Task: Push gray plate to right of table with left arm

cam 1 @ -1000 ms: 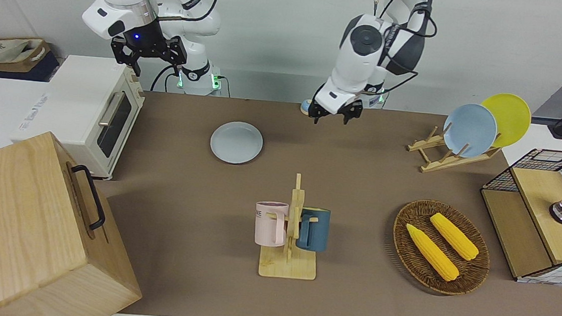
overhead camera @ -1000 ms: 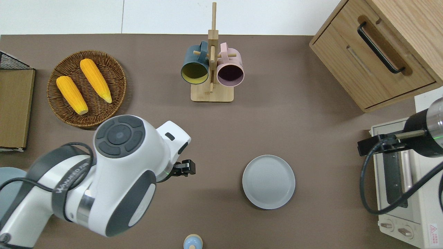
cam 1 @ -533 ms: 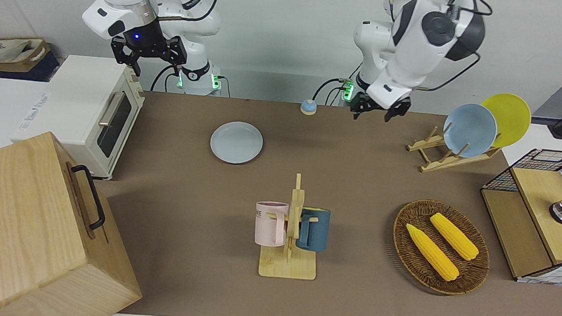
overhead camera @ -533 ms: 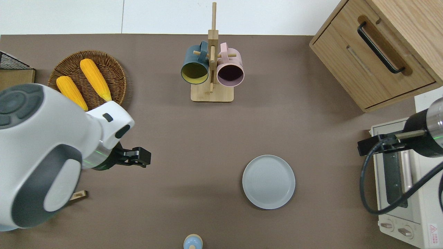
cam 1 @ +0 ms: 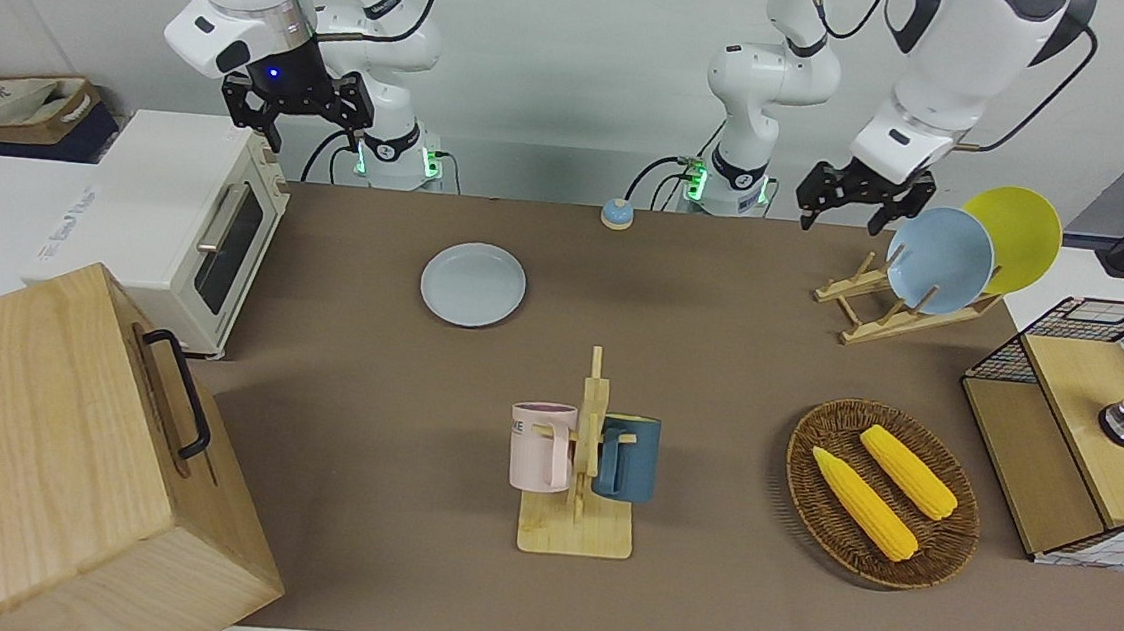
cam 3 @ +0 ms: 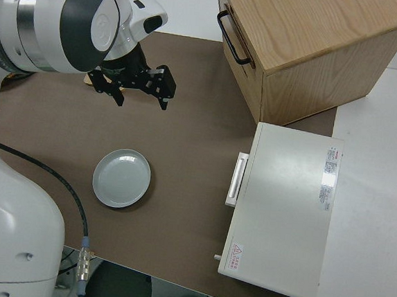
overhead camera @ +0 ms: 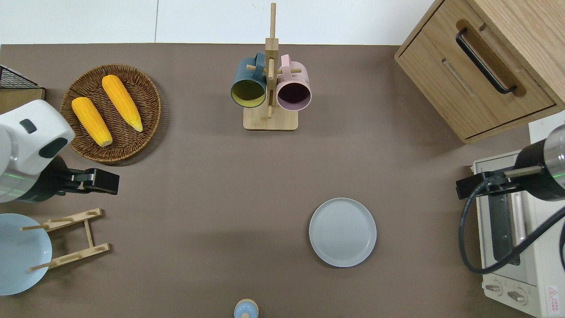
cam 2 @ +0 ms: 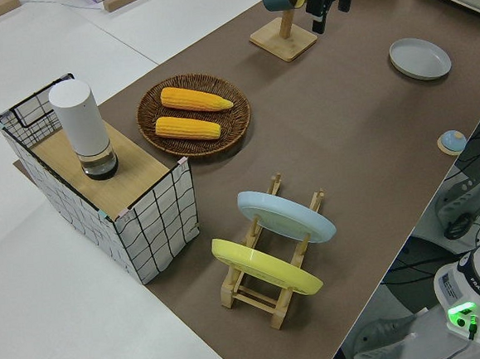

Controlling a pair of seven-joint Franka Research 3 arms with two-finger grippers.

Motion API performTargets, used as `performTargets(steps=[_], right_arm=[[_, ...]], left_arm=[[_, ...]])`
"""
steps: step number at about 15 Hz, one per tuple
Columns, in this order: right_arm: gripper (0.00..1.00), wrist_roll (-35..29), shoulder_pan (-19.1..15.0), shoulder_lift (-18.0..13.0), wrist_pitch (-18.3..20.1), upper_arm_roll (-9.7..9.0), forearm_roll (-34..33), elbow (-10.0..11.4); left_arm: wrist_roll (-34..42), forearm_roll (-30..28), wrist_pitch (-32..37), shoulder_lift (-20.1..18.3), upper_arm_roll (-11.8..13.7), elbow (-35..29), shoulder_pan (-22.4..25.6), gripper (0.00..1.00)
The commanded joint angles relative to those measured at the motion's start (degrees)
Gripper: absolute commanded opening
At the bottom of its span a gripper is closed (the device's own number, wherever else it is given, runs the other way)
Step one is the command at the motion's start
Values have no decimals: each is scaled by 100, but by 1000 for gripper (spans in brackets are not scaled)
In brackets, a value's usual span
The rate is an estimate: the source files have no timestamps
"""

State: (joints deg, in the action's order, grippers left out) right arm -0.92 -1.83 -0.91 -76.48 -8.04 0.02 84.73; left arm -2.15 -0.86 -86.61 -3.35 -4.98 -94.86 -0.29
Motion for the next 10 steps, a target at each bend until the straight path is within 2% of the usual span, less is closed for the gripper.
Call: performTargets(steps=[1, 4, 10], right_arm=[[983, -66, -116, -14, 89, -92, 25, -53], [983, -75, -107, -14, 89, -92, 25, -53], [983, -66, -107, -14, 89, -92, 25, -53]], left_arm=[[653, 288, 127, 80, 190, 265, 11, 995], [672, 262, 31, 133, 322, 468, 12, 995], [663, 122, -93, 194, 349, 574, 99, 995]])
